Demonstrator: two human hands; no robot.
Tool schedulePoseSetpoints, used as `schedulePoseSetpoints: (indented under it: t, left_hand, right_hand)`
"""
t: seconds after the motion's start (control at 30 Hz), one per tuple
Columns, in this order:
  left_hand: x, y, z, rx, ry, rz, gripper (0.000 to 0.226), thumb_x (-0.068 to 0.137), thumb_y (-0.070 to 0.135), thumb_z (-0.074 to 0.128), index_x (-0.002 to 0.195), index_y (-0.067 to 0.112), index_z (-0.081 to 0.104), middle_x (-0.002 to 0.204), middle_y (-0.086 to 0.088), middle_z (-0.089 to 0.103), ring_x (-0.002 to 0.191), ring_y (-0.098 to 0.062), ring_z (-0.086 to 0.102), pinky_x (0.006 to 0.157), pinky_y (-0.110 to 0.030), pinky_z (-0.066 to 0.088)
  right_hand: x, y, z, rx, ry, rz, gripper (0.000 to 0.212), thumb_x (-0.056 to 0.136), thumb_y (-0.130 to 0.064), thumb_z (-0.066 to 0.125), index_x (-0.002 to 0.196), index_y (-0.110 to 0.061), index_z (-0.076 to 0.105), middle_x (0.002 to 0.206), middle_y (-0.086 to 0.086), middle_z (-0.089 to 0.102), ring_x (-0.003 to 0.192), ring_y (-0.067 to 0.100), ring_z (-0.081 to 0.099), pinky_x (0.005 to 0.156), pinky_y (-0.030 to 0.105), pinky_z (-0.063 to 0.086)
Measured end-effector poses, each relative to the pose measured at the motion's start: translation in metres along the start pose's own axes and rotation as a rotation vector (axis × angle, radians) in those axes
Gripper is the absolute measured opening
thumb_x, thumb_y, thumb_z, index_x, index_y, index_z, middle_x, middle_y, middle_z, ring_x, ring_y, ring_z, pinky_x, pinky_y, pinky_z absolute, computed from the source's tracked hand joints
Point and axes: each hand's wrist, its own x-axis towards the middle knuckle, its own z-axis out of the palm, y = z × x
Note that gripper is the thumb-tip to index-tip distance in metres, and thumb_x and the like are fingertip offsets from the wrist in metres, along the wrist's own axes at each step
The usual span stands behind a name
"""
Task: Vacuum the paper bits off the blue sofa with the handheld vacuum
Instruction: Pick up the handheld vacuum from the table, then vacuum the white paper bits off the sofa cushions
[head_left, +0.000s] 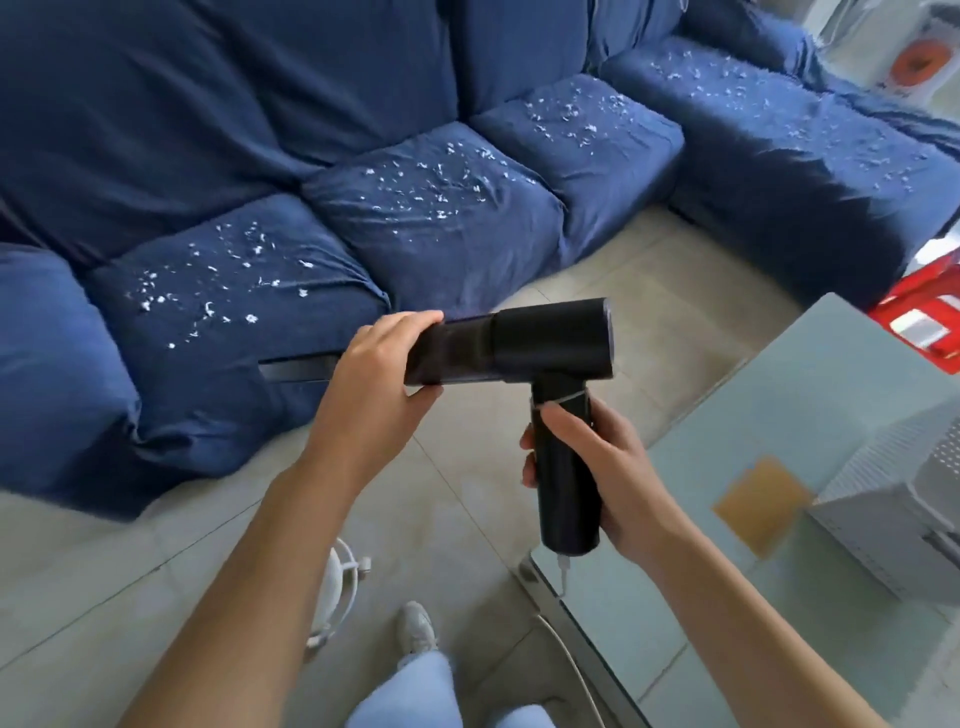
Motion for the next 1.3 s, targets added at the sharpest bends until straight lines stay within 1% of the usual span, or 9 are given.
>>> schedulePoseSetpoints:
  t: [0.13,0.3,0.5,0.67,0.8,1.0,1.1,1.2,1.3]
  left_hand:
    - [0.015,-0.063,-0.034,-0.019,0.081,-0.120,0.056,0.075,0.007,0.076,0.127,0.015,0.055,0.124,0.000,0.059,0.115,-0.017,0.054,0.097,-0.018,0.034]
    - [0.043,-0.145,-0.079,-0.009,0.171,-0.224,0.060,0.072,0.005,0.077,0.127,0.016,0.056,0.126,0.003,0.060,0.116,-0.011,0.053,0.094,0.003,0.023]
    - [0.070,-0.206,-0.116,-0.006,0.285,-0.273,0.057,0.073,0.004,0.077,0.125,0.015,0.058,0.122,0.006,0.063,0.113,-0.004,0.052,0.096,0.002,0.025]
    - [0.107,-0.255,-0.130,0.003,0.343,-0.334,0.055,0.075,0.004,0.076,0.126,0.015,0.057,0.123,0.006,0.062,0.113,-0.006,0.054,0.097,0.002,0.024]
    - [0.152,-0.290,-0.143,-0.009,0.358,-0.368,0.055,0.076,0.006,0.075,0.125,0.019,0.056,0.121,0.011,0.061,0.110,-0.002,0.054,0.095,0.000,0.028]
    - [0.222,-0.343,-0.167,0.013,0.371,-0.432,0.056,0.075,0.005,0.076,0.125,0.021,0.055,0.122,0.012,0.060,0.108,0.004,0.050,0.093,0.002,0.027]
    - [0.245,-0.367,-0.178,0.021,0.381,-0.442,0.056,0.074,0.004,0.077,0.123,0.020,0.056,0.121,0.010,0.061,0.110,-0.003,0.054,0.094,0.000,0.030]
    - [0.257,-0.388,-0.188,0.040,0.353,-0.467,0.058,0.073,0.003,0.077,0.125,0.020,0.056,0.123,0.009,0.061,0.110,-0.005,0.054,0.093,0.003,0.027]
    - [0.264,-0.412,-0.198,0.048,0.345,-0.492,0.061,0.072,0.002,0.077,0.126,0.019,0.056,0.124,0.008,0.061,0.112,-0.006,0.055,0.093,0.005,0.023]
  right_hand:
    - [0.043,-0.017,0.065,0.133,-0.153,0.069,0.037,0.096,-0.039,0.051,0.105,-0.006,0.066,0.092,0.020,0.070,0.071,0.028,0.067,0.071,0.037,0.058]
    - [0.103,-0.035,0.153,0.094,-0.254,0.069,0.042,0.085,-0.037,0.054,0.105,-0.001,0.063,0.091,0.022,0.067,0.070,0.030,0.065,0.066,0.035,0.058]
    - [0.167,-0.050,0.219,0.002,-0.366,0.054,0.037,0.085,-0.037,0.053,0.105,-0.008,0.064,0.096,0.023,0.063,0.073,0.030,0.065,0.075,0.041,0.054]
    - [0.229,-0.059,0.264,-0.032,-0.426,0.055,0.032,0.086,-0.034,0.052,0.104,-0.009,0.062,0.088,0.018,0.065,0.070,0.029,0.063,0.068,0.034,0.055]
    - [0.285,-0.075,0.296,-0.051,-0.465,0.029,0.029,0.091,-0.032,0.051,0.104,-0.010,0.063,0.092,0.021,0.060,0.069,0.026,0.063,0.067,0.034,0.053]
    - [0.367,-0.112,0.347,0.002,-0.528,0.142,0.032,0.085,-0.030,0.052,0.106,-0.008,0.060,0.091,0.015,0.061,0.075,0.025,0.061,0.070,0.038,0.057]
    - [0.400,-0.124,0.376,-0.008,-0.527,0.193,0.032,0.080,-0.030,0.048,0.104,-0.014,0.062,0.085,0.010,0.070,0.073,0.024,0.065,0.074,0.045,0.056]
    - [0.421,-0.129,0.401,-0.121,-0.525,0.163,0.033,0.079,-0.029,0.052,0.103,-0.007,0.059,0.076,0.009,0.068,0.067,0.025,0.066,0.083,0.056,0.057]
    - [0.435,-0.132,0.425,-0.206,-0.544,0.131,0.022,0.086,-0.017,0.063,0.103,-0.005,0.057,0.078,0.011,0.065,0.068,0.027,0.065,0.074,0.046,0.060]
